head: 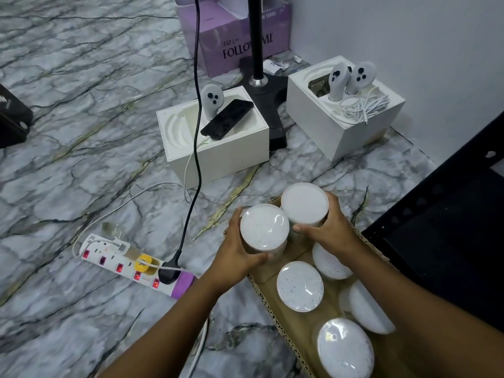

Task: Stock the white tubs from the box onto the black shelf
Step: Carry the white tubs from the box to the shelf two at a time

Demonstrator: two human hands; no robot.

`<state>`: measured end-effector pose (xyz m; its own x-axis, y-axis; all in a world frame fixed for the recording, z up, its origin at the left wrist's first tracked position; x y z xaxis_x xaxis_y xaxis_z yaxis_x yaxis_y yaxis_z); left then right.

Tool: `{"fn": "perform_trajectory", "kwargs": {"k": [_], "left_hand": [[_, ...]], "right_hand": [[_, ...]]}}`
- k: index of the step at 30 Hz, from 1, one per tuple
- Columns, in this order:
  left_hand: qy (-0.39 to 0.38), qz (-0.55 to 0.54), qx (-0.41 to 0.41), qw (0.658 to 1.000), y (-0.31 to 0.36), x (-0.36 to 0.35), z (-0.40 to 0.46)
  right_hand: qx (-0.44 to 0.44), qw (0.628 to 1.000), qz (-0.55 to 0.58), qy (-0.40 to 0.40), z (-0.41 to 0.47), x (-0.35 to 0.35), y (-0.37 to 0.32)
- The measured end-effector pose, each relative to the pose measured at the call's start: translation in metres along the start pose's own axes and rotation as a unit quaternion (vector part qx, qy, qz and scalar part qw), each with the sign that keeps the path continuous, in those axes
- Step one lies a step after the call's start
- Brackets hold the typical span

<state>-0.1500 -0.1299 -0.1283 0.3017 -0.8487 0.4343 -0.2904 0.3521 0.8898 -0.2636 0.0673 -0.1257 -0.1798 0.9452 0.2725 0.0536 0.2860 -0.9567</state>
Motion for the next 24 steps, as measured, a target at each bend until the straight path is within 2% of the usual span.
{"fn": "perform_trajectory", "kwargs": {"k": [7,12,19,24], "left_hand": [[0.056,-0.052,0.006,0.997,0.003,-0.001,0.0],[0.063,-0.083,0.029,0.994,0.007,-0.004,0.003],[0.073,-0.11,-0.006,0.991,0.016,-0.002,0.009],[0.075,-0.129,-0.002,0.989,0.018,-0.004,0.008]], "right_hand": [[0.02,1.0,0.019,0.016,-0.001,-0.001,-0.005],[0.03,0.999,0.011,0.034,-0.003,0.0,-0.007],[0.043,0.998,0.011,0.05,-0.005,0.008,-0.013],[0.054,0.997,0.014,0.043,-0.008,0.009,-0.016]]}}
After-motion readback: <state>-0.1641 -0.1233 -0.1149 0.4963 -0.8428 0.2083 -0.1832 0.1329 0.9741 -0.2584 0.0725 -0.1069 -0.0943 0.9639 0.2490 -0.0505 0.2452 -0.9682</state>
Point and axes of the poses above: each hand's wrist, its own z-axis towards the middle knuckle, its own x-axis out of the back of the hand, y = z × x, the point moved 5 cm from there along z, towards the middle knuckle, and after that the axes turned 12 degrees about y, right-handed, at the moved point
